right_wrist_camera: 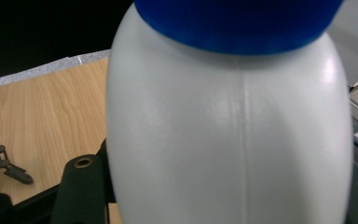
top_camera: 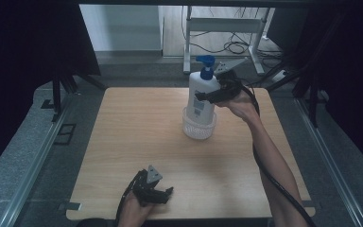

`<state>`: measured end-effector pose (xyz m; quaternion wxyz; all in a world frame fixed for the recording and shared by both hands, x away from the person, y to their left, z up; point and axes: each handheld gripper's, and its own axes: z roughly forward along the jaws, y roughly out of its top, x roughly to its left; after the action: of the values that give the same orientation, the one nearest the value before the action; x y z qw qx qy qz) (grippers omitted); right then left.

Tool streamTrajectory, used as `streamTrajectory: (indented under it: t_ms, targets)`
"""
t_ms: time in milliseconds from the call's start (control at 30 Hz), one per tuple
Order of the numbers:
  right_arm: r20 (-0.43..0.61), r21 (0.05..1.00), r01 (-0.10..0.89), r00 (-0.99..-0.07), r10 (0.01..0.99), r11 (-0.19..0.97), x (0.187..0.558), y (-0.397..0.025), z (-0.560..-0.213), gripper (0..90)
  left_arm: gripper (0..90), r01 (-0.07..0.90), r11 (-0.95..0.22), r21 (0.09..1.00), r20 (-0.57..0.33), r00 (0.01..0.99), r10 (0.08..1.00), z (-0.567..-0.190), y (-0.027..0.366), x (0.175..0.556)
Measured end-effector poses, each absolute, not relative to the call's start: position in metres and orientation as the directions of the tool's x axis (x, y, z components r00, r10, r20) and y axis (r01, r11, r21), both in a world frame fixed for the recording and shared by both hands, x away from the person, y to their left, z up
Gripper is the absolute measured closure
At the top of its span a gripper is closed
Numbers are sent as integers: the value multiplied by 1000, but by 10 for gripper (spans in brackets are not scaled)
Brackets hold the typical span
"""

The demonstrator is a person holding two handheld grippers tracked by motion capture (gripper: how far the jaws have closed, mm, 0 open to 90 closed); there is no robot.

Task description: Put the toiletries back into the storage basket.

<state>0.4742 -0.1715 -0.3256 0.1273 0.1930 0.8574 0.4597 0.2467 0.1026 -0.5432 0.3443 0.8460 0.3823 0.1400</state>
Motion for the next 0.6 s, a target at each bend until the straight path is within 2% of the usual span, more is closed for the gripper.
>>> streamTrajectory:
  t_ms: [600]
  targets:
    - [-45,822,218,-896,443,526,490,-172,-343,380,121,551,-471,689,-26,668,743,-543,102,247]
